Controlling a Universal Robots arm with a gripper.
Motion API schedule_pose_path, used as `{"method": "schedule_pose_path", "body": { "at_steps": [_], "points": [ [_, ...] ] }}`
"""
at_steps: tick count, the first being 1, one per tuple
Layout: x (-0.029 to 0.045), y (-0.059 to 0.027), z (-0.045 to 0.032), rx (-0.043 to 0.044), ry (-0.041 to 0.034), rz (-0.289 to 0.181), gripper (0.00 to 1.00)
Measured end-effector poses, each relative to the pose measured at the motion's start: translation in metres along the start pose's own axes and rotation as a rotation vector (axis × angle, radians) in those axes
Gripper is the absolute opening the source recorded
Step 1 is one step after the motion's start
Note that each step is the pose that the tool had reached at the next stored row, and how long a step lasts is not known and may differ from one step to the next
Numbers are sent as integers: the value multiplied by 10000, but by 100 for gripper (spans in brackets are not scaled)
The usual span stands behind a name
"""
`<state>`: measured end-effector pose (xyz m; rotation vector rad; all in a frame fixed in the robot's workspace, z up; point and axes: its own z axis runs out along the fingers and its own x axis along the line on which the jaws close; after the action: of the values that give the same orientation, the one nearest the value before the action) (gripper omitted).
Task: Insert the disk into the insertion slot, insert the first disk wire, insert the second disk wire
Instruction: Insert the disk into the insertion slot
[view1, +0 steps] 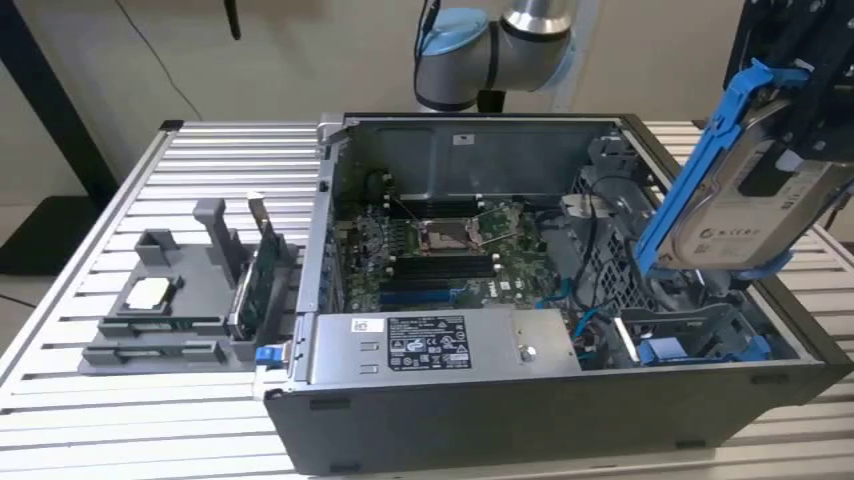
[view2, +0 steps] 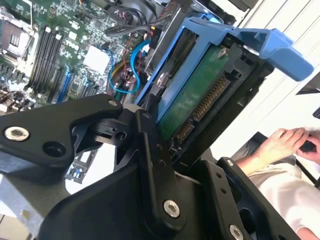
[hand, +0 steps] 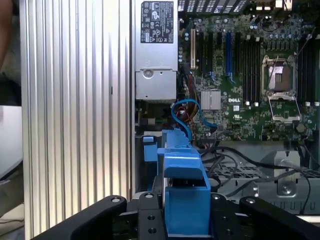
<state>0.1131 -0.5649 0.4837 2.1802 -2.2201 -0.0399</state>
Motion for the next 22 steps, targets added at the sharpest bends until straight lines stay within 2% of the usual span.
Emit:
{"method": "schedule_pose_path", "body": {
  "at_steps": [6, 22],
  "points": [
    [7, -18, 109, 17, 0, -7, 32],
    [74, -142, 395, 17, 1, -5, 32]
  ]
}}
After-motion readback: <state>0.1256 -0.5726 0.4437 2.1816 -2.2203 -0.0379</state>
